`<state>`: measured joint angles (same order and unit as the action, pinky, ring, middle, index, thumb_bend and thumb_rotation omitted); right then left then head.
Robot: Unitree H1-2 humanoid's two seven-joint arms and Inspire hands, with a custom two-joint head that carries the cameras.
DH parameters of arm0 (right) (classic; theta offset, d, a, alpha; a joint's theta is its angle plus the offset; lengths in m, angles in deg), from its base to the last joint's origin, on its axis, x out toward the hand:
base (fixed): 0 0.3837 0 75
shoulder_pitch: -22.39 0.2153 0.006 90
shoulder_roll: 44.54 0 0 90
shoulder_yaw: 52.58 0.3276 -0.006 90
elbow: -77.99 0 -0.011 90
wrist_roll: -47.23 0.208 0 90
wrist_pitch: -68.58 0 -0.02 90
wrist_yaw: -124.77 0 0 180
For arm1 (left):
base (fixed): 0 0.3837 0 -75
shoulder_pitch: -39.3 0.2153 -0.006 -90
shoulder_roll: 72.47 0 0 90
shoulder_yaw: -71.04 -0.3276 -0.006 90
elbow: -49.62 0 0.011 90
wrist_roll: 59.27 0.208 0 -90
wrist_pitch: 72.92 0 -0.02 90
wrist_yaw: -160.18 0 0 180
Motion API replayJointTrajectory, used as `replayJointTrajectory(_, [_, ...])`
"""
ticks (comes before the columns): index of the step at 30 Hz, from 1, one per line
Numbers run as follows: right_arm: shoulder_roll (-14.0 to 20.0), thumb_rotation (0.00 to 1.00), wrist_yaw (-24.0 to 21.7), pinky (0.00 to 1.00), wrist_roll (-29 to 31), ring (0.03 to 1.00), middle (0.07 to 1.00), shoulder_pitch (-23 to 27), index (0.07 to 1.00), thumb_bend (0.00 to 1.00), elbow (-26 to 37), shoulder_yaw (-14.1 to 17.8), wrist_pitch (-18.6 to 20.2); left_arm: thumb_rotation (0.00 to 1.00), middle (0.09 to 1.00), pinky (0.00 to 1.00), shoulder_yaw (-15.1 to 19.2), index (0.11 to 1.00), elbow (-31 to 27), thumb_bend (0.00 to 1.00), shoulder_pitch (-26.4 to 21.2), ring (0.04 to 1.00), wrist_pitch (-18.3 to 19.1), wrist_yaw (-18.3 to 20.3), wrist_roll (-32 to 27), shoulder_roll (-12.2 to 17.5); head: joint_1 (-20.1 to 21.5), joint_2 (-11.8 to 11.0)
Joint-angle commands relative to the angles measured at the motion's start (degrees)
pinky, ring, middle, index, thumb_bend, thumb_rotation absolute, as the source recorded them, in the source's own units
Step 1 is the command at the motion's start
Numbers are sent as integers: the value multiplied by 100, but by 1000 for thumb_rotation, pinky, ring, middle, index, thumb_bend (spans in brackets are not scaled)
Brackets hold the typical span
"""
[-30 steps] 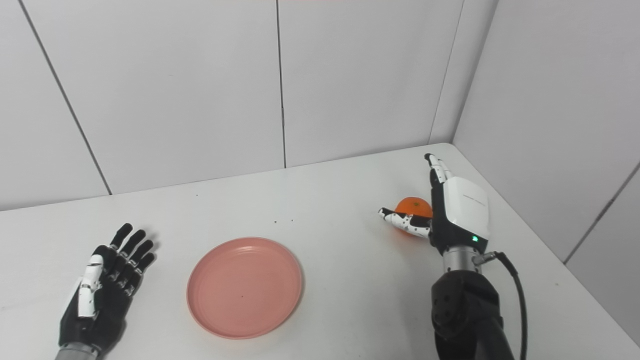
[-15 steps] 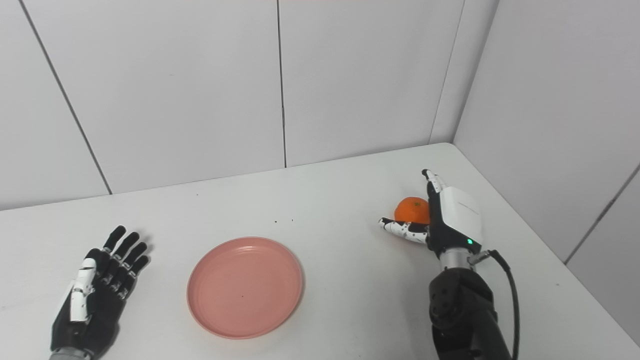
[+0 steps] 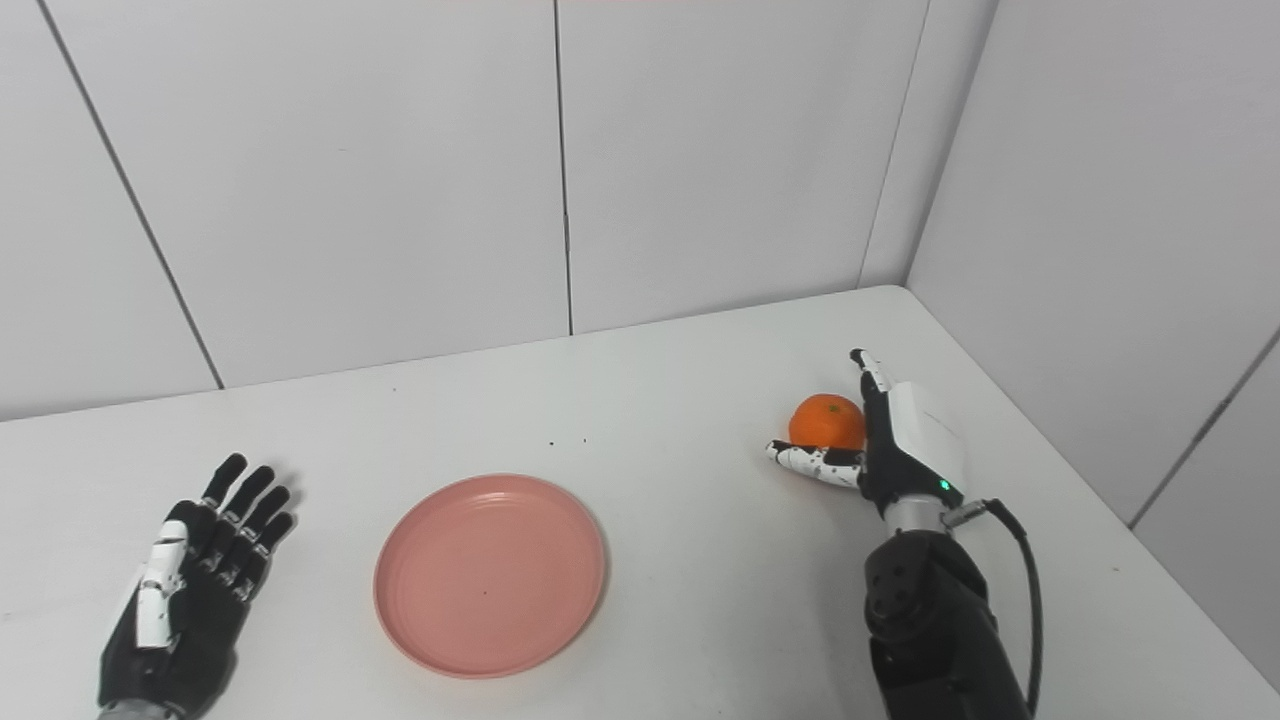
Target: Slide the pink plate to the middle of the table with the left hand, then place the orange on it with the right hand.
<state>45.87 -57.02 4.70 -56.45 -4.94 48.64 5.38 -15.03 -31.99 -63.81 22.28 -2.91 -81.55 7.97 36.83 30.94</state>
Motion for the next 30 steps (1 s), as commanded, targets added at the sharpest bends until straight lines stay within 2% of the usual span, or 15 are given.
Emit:
replayJointTrajectory(1, [171, 399, 149, 738, 7, 868, 922, 225, 913, 1000, 63, 69, 6, 1000, 959, 983, 18, 946, 26, 310, 121, 955, 109, 67, -54, 46, -1, 3])
replayJointTrajectory(14, [252, 409, 39, 704, 26, 842, 911, 366, 901, 1000, -155, 165, 10, 1000, 954, 978, 19, 940, -48, 314, 135, 952, 169, 66, -47, 65, -29, 49])
replayJointTrajectory(30, [224, 447, -367, 757, -224, 869, 908, 549, 895, 1000, -446, 254, 11, 1000, 953, 974, 20, 943, -111, 314, 143, 947, 191, 52, -25, 58, -41, 93])
